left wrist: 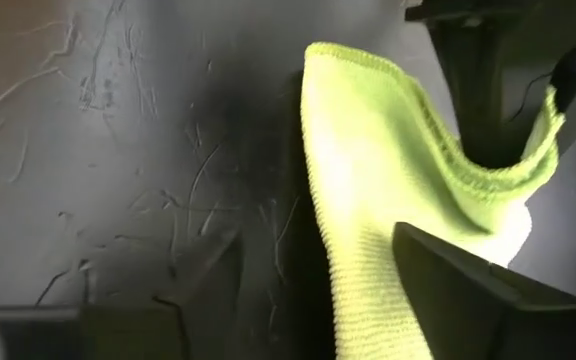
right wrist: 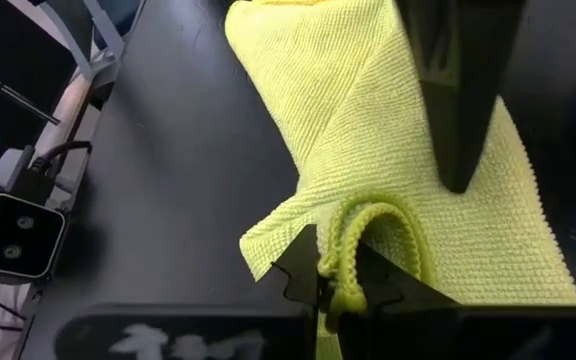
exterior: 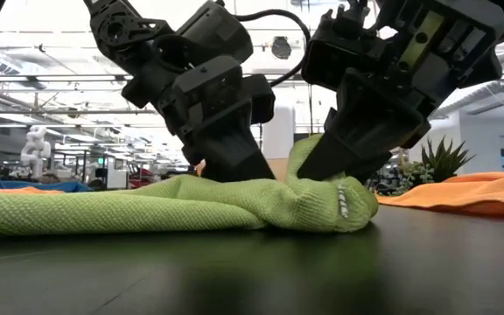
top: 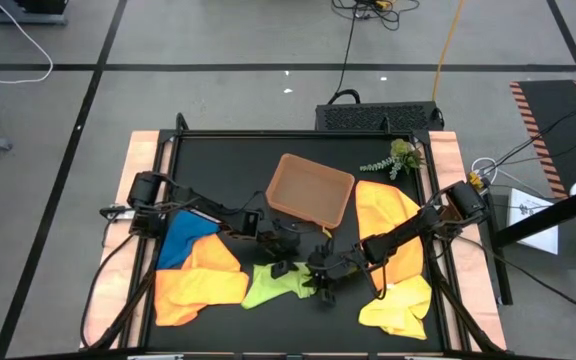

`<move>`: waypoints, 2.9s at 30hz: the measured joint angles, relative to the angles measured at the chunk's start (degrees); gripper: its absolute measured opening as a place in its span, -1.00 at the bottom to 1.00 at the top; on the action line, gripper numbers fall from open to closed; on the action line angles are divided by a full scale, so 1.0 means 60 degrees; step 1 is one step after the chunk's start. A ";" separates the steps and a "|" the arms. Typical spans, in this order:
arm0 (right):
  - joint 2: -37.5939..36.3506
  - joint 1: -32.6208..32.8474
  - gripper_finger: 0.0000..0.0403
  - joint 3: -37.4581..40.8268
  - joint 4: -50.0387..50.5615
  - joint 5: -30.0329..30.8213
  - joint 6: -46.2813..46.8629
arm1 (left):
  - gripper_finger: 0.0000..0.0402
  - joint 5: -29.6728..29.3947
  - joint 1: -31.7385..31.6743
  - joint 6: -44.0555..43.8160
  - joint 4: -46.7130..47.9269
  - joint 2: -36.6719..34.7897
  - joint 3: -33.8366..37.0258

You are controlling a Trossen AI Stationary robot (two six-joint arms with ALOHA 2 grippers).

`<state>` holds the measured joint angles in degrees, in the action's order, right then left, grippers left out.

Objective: Fold microfiber towels
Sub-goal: Fold the green microfiber towel

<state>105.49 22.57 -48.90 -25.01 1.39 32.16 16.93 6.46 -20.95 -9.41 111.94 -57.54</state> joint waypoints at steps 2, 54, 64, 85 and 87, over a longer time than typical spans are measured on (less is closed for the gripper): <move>0.0000 0.0000 -0.96 0.0000 0.0016 0.0004 0.0010 | 0.06 -0.0007 -0.0004 0.0052 0.0060 0.0000 -0.0003; -0.3152 0.1914 -0.96 0.0007 0.2549 0.4481 0.2892 | -0.99 -0.2991 0.2151 -0.1131 -0.0878 -0.2003 0.0310; -0.2916 0.1276 -0.96 0.0007 0.6144 0.4484 0.5057 | -0.99 -0.2598 0.0269 -0.0765 -0.0688 -0.0711 0.0306; -0.3050 0.0302 -0.39 0.1162 0.6947 0.2479 0.3827 | 0.02 -0.1987 -0.0305 0.1299 0.0312 -0.1482 0.0296; -0.3221 0.0302 -0.30 0.1162 0.6908 0.2485 0.3576 | 0.04 -0.2062 -0.0034 0.1542 0.0380 -0.1826 0.0292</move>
<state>86.17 24.38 -41.93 16.43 16.30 53.62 4.56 6.26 -11.70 -7.13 100.99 -55.79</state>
